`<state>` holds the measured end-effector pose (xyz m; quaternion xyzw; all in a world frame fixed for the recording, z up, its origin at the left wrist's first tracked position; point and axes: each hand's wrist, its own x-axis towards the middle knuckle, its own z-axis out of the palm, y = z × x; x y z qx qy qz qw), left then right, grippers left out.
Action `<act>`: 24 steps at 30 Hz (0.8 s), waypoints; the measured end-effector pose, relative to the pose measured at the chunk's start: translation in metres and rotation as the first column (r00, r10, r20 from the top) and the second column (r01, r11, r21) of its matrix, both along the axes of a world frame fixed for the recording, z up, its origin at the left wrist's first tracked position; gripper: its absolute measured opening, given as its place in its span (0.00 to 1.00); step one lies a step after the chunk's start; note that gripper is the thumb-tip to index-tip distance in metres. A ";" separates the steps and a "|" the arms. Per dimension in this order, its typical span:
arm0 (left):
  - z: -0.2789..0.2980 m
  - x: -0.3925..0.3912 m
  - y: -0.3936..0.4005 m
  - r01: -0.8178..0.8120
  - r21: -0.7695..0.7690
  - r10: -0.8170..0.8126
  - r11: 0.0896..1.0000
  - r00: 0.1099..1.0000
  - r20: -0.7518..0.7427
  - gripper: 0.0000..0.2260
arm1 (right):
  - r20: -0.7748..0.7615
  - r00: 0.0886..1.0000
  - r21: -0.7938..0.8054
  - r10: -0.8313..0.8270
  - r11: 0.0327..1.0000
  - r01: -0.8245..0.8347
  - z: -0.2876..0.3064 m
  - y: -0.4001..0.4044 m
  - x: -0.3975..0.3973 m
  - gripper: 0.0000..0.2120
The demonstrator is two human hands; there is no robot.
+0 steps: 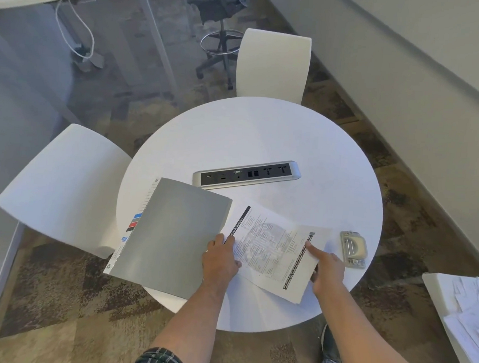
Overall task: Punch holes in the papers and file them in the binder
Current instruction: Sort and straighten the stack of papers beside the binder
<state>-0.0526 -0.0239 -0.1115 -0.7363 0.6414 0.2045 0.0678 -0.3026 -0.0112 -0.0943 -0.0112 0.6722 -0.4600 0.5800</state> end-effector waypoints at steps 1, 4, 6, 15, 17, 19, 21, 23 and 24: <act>0.000 0.000 0.000 0.002 0.007 -0.002 1.000 1.000 0.006 0.28 | -0.021 0.998 0.002 0.055 0.998 -0.055 0.002 0.001 0.003 0.29; 0.000 -0.001 0.002 0.008 0.015 -0.008 1.000 1.000 0.025 0.28 | -0.054 0.970 0.042 0.238 0.971 -0.236 0.004 0.000 0.009 0.19; 0.000 -0.003 0.004 -0.001 0.024 0.000 1.000 1.000 0.019 0.29 | -0.107 0.954 0.042 0.281 0.960 -0.278 0.003 -0.001 0.006 0.16; 0.014 0.000 -0.008 -0.164 -0.024 0.157 0.986 0.970 -0.185 0.50 | -0.270 0.861 -0.055 0.432 0.886 -0.461 0.005 0.006 -0.027 0.15; 0.012 0.006 -0.014 -0.252 -0.029 0.235 0.967 0.934 -0.268 0.53 | -0.283 0.858 -0.074 0.429 0.882 -0.466 0.005 0.010 -0.031 0.12; 0.010 0.011 -0.021 -0.334 -0.002 0.301 0.943 0.851 -0.430 0.52 | -0.288 0.861 -0.106 0.418 0.880 -0.463 0.007 0.014 -0.035 0.11; 0.008 0.016 -0.025 -0.401 0.072 0.360 0.913 0.710 -0.605 0.47 | -0.302 0.839 -0.149 0.453 0.847 -0.511 0.009 0.018 -0.037 0.13; 0.012 0.018 -0.026 -0.436 0.134 0.398 0.890 0.599 -0.695 0.33 | -0.305 0.830 -0.168 0.467 0.831 -0.530 0.008 0.021 -0.039 0.17; 0.015 0.019 -0.026 -0.443 0.149 0.401 0.884 0.556 -0.728 0.25 | -0.299 0.845 -0.173 0.443 0.846 -0.505 0.008 0.022 -0.039 0.18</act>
